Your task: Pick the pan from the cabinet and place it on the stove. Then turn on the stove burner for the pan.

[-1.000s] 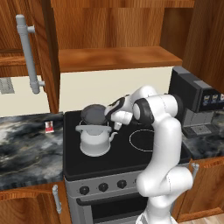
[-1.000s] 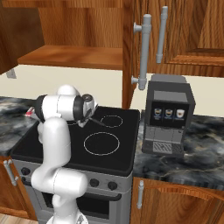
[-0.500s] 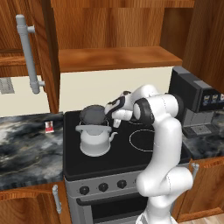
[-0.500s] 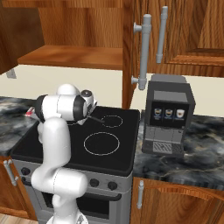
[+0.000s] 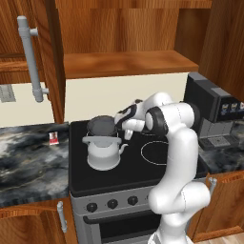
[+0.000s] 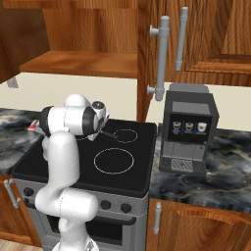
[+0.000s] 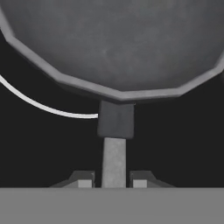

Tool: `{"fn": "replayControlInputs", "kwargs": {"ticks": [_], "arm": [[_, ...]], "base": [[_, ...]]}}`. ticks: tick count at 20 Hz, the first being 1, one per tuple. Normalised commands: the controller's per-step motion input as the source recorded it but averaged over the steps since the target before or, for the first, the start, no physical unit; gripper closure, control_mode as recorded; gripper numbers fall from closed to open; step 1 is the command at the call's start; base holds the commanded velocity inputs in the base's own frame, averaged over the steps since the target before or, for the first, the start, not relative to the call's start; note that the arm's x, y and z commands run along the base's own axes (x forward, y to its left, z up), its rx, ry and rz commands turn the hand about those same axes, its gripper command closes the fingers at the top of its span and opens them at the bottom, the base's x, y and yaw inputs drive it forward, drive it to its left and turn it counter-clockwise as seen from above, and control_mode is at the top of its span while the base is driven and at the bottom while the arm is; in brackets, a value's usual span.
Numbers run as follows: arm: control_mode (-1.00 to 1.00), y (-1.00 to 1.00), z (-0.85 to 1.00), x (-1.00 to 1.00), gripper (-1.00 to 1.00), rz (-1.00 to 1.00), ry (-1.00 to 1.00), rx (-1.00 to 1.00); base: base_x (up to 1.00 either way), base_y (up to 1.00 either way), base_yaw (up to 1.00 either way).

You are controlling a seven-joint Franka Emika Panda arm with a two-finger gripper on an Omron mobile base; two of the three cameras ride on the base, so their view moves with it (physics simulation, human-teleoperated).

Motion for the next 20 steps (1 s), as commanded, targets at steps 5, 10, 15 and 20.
{"fn": "replayControlInputs", "kwargs": {"ticks": [5,10,15,20], "arm": [[-1.00,-0.07,-0.15,-0.12,1.00,0.06,0.00,0.00],[-1.00,-0.08,-0.10,-0.09,1.00,0.05,0.00,0.00],[-1.00,-0.08,-0.03,-0.05,1.00,0.03,0.00,0.00],[-1.00,-0.05,-0.06,-0.07,1.00,0.03,0.00,0.00]], "base": [[0.00,0.00,0.00],[0.00,0.00,0.00],[0.00,0.00,0.00],[0.00,0.00,0.00]]}}
